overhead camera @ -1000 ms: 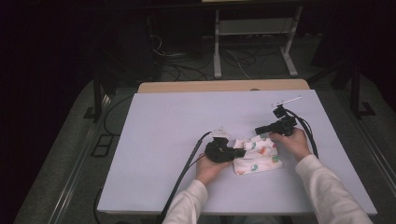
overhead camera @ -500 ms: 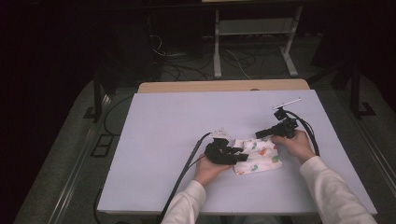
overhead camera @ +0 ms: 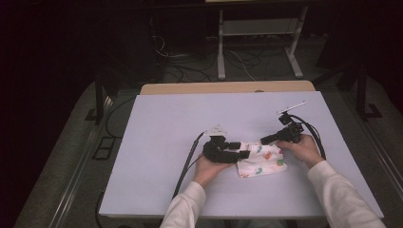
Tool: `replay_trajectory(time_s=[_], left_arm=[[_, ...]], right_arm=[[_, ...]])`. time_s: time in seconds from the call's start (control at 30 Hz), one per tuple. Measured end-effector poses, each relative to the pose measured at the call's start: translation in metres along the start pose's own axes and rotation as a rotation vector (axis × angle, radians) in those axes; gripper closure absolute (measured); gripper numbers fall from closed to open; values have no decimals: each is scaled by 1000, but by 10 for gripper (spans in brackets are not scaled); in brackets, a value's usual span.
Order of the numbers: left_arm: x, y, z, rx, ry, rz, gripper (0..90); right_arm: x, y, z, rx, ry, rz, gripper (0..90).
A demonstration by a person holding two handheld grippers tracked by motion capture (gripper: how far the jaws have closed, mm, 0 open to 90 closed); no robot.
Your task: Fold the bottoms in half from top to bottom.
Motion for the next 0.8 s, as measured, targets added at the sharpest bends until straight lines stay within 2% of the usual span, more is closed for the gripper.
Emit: replay_trajectory(time_s=[0.4, 0.67, 0.8], left_arm=[[0, 4, 7, -30, 19, -43, 396], [1, 3, 6, -31, 18, -38, 394], [0, 3, 6, -32, 18, -42, 393]], right_arm=[[19, 15, 16, -38, 38, -32, 890], [34, 23, 31, -58, 68, -58, 890], [44, 26, 41, -53, 90, -47, 890]])
Point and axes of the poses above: each handheld gripper's, and its own axes: y roughly backward along the jaws, x roughly out of its underside, z roughly to its left, the point moved 7 cm from there along -y, roughly forward along the jaws, and after that the axes turned 15 degrees about x, right-handed, at the moved point
